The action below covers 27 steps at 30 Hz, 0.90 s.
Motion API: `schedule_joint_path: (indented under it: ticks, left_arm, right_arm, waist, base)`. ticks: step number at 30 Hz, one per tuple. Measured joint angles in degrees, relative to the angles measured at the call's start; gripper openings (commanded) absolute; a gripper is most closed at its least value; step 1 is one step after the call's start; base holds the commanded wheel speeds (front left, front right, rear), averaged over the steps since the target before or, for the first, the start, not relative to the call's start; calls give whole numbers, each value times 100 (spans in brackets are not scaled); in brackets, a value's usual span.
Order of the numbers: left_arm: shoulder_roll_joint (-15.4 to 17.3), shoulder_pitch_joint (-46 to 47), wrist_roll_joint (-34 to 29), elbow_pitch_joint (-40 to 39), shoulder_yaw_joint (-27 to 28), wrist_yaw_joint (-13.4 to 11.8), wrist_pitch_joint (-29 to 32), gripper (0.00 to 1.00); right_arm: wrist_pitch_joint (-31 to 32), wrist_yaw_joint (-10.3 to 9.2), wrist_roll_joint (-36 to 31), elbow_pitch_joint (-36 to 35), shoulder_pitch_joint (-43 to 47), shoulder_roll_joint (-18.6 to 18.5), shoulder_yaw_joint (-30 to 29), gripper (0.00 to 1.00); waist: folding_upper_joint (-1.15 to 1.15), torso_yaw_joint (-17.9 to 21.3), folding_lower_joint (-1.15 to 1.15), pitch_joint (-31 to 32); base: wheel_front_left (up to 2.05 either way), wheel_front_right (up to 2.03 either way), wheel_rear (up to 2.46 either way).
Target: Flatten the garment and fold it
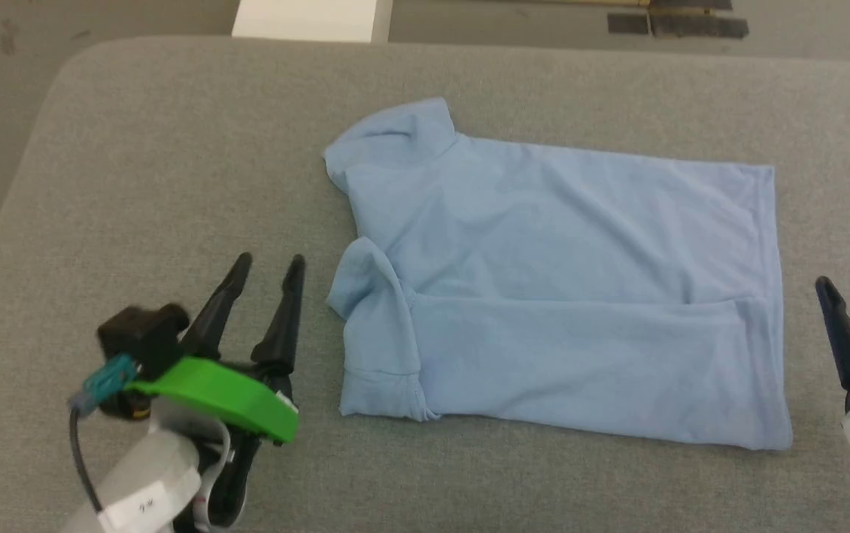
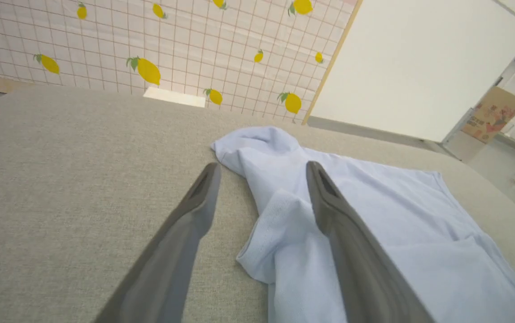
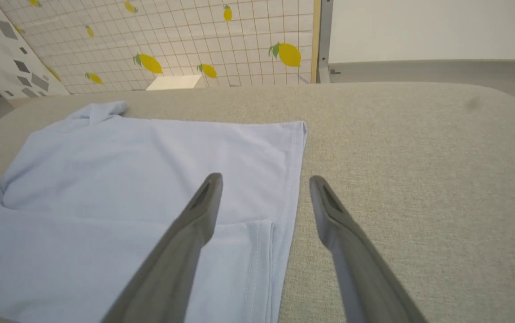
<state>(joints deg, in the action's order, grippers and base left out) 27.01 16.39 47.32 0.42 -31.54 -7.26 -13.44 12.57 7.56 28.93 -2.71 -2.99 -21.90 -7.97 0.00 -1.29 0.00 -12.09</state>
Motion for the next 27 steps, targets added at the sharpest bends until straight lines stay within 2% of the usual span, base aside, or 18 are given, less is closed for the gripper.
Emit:
schedule_joint_path:
  ticks: [3,5,11,13,16,19,23,27]
  left_arm:
    - [-75,-449,-313,-401,286,-277,-105,100]
    - [-257,-797,-653,-727,563,-412,-112,100]
    - [-832,-1663,-1876,-1191,1050,-331,-135,100]
    - [-1012,-1908,-2123,-1117,1089,-240,-135,100]
    - [-1411,-2253,-2165,-944,1232,-80,-135,100]
    - [-1591,-2401,-2192,-757,1382,76,-135,100]
    - [-1593,-2398,-2229,-501,1479,232,-127,100]
    - [-1467,-2235,-2118,-335,1345,449,531,100]
  right_arm:
    - [-390,0,-392,-244,294,441,-286,100]
    - [-701,0,-735,-413,486,733,-421,100]
    - [-1568,0,-1427,-598,940,1569,-611,100]
    - [-1753,0,-1600,-544,1080,1680,-563,100]
    - [-1993,0,-1795,-403,1265,1802,-544,100]
    - [-2071,0,-1840,-348,1323,1860,-538,100]
    - [-2102,0,-1930,-343,1321,1878,-538,100]
    - [-2097,0,-1984,-382,1304,1881,-543,100]
  waist:
    - [0,-26,0,171]
    - [0,-43,0,261]
    - [0,-77,0,371]
    - [0,-67,0,390]
    - [0,-42,0,435]
    - [0,-17,0,467]
    - [0,20,0,489]
    - [0,39,0,450]
  base:
    - [0,0,0]
    - [0,0,0]
    - [0,0,0]
    - [0,0,0]
    - [0,0,0]
    - [0,0,0]
    - [0,0,0]
    - [0,0,0]
